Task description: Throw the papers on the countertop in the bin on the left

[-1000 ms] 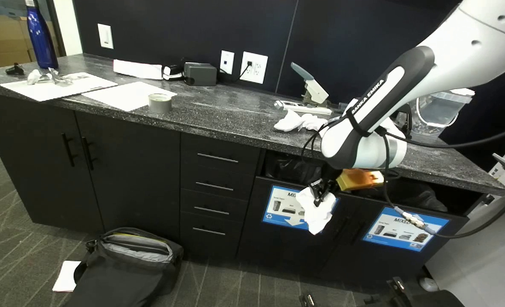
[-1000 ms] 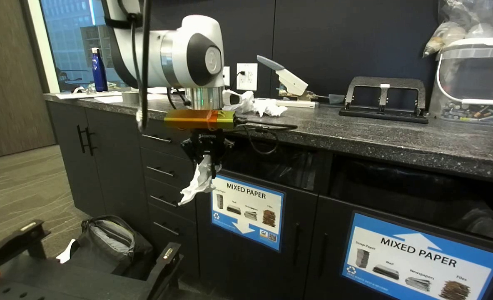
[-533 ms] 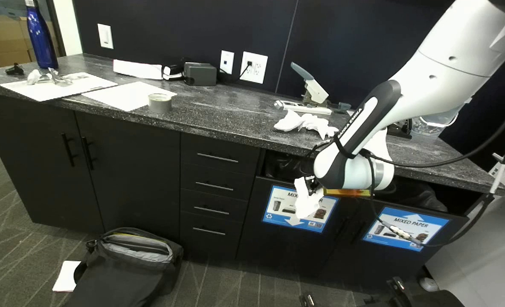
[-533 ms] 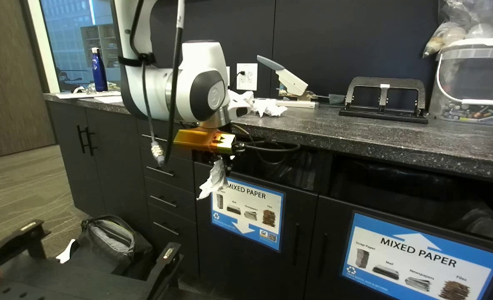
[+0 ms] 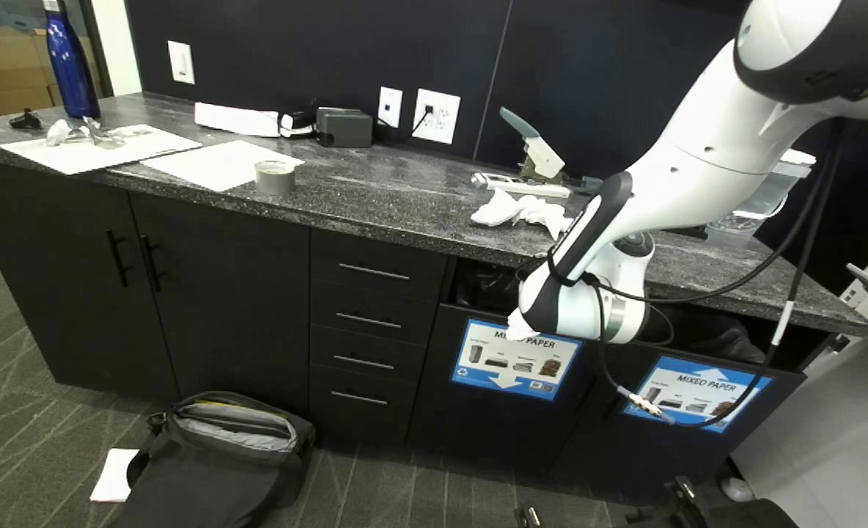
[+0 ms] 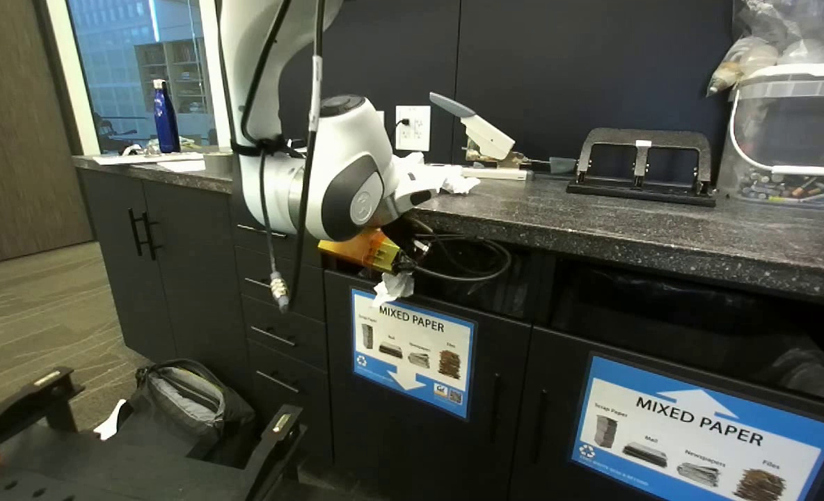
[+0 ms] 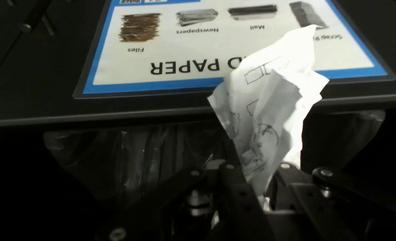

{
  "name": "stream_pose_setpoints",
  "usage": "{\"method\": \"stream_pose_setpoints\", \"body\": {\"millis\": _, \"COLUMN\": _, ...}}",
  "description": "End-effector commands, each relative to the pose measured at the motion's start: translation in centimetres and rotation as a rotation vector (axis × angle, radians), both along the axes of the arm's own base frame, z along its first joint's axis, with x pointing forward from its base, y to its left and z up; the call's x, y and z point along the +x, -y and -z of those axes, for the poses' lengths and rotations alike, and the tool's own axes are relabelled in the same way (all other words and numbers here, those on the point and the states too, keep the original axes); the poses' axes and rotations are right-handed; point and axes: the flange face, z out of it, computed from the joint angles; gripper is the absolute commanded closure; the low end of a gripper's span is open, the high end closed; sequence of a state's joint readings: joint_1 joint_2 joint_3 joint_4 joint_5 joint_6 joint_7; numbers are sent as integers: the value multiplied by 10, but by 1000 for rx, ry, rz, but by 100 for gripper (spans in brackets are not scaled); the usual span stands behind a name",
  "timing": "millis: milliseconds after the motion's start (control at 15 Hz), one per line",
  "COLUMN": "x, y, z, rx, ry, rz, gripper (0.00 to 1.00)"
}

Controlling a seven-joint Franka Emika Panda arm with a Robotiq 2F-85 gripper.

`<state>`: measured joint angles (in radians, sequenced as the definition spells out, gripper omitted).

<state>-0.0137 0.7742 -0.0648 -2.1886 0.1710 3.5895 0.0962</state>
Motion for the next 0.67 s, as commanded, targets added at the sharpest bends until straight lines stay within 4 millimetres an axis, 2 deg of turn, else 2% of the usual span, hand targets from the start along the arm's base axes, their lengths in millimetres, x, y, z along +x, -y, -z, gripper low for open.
{"method": "stream_pose_setpoints", "body": {"millis": 0, "x": 20, "y": 6, "z": 15, "rx": -16, "ry": 148, "rz": 117, "gripper": 82}}
{"method": "stream_pose_setpoints", "body": {"millis": 467, "x": 46, "y": 10, "z": 28, "rx": -52, "ry": 356, "rz": 323, "gripper": 82}}
{"method": "stream_pose_setpoints", "body": {"millis": 533, "x": 48, "y": 10, "z": 30, "rx": -62, "ry": 369, "rz": 342, "gripper": 56}}
{"method": "stream_pose_setpoints", "body": {"millis": 600, "x": 49, "y": 10, "z": 33, "rx": -68, "ry": 365, "rz": 357, "gripper": 57}}
